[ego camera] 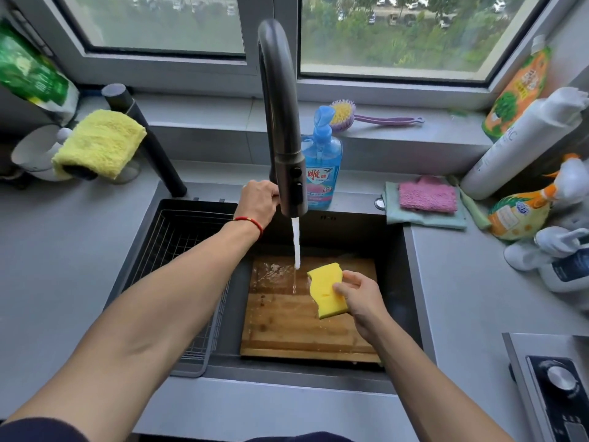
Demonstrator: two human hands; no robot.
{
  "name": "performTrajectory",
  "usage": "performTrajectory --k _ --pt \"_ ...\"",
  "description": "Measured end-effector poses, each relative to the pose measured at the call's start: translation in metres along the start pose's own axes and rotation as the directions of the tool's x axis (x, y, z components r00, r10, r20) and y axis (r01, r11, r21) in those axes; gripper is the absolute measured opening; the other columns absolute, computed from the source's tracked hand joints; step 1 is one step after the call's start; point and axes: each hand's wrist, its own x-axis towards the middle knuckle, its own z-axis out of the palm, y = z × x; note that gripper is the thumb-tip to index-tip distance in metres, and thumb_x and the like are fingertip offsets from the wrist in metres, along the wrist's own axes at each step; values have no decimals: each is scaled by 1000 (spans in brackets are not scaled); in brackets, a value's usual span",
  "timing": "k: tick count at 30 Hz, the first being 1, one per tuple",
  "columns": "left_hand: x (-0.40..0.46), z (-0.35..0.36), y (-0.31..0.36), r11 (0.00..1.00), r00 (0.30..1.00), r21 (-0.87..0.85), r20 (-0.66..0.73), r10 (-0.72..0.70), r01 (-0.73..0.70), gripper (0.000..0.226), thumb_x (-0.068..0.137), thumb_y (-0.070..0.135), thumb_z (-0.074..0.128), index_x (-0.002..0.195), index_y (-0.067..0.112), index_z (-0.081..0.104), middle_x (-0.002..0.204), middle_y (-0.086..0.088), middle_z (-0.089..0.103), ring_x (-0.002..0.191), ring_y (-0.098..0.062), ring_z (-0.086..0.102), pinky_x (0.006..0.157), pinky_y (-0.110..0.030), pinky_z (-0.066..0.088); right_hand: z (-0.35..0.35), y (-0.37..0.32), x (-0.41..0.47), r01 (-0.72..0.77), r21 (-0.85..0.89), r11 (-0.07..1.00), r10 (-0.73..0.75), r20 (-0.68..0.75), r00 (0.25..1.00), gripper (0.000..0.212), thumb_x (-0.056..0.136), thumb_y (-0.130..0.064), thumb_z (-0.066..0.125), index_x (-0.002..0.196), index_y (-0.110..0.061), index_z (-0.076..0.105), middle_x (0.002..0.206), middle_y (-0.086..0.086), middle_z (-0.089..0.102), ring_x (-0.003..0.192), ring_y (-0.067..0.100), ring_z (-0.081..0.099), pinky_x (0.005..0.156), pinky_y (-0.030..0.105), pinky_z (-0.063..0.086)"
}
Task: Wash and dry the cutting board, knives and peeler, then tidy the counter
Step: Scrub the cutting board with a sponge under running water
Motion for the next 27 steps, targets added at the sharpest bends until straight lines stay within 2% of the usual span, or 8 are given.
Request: performTrajectory --k 4,13,17,19,20,22,24,27 --pt "2 0 1 1000 1000 -3 25 15 -15 15 94 0 64 85 -7 74 83 -25 71 83 -44 67 81 -50 58 -1 -3 -1 0 -8 1000 0 2 1000 48 97 -12 68 142 -16 53 123 2 59 109 20 61 88 40 59" --pt "3 -1 1 1000 999 11 21 29 -29 15 94 -1 64 84 -8 73 82 -24 71 81 -43 67 78 -47 58 -3 -7 -2 -12 0 1000 12 -6 1000 50 97 -12 67 144 -13 52 127 4 60 114 23 60 95 44 57" --pt "3 2 -6 998 998 -2 17 60 -60 13 95 1 63 88 -4 73 82 -19 69 84 -38 68 81 -48 59 -5 -1 -1 -33 3 999 33 -16 999 51 96 -11 68 144 -13 52 124 2 58 109 20 59 90 40 57" --pt "-7 13 -17 1000 1000 -5 -23 -21 21 11 95 2 63 103 1 69 96 -16 70 96 -35 66 87 -44 56 -8 3 1 -52 -2 999 52 -49 997 53 95 -11 69 144 -12 51 123 2 58 110 22 59 91 42 57" --pt "-17 23 -27 993 992 -11 -35 -119 118 20 94 2 62 114 3 65 107 -16 69 104 -32 64 92 -42 53 -10 5 4 -76 3 997 76 -64 995 54 94 -10 70 145 -11 50 123 4 57 110 24 59 93 45 57" --pt "-54 52 -57 924 923 -24 47 -381 382 35 92 1 59 127 8 57 122 -14 65 115 -30 61 96 -35 48 -11 12 10 -178 48 983 181 -67 981 55 93 -7 70 144 -6 50 121 8 58 105 27 61 91 49 58" --pt "-98 83 -88 803 773 75 232 -591 591 39 91 3 59 130 9 56 128 -16 63 119 -33 60 98 -35 48 -10 20 12 -290 102 951 294 -25 955 48 93 -3 70 138 -3 54 110 10 62 92 26 62 78 48 58" --pt "-141 122 -122 644 520 314 395 -757 698 51 96 18 58 143 2 46 148 -23 49 137 -38 47 110 -38 40 -10 42 20 -372 96 923 373 8 928 38 92 0 68 129 -2 60 101 12 65 86 27 63 67 42 55"
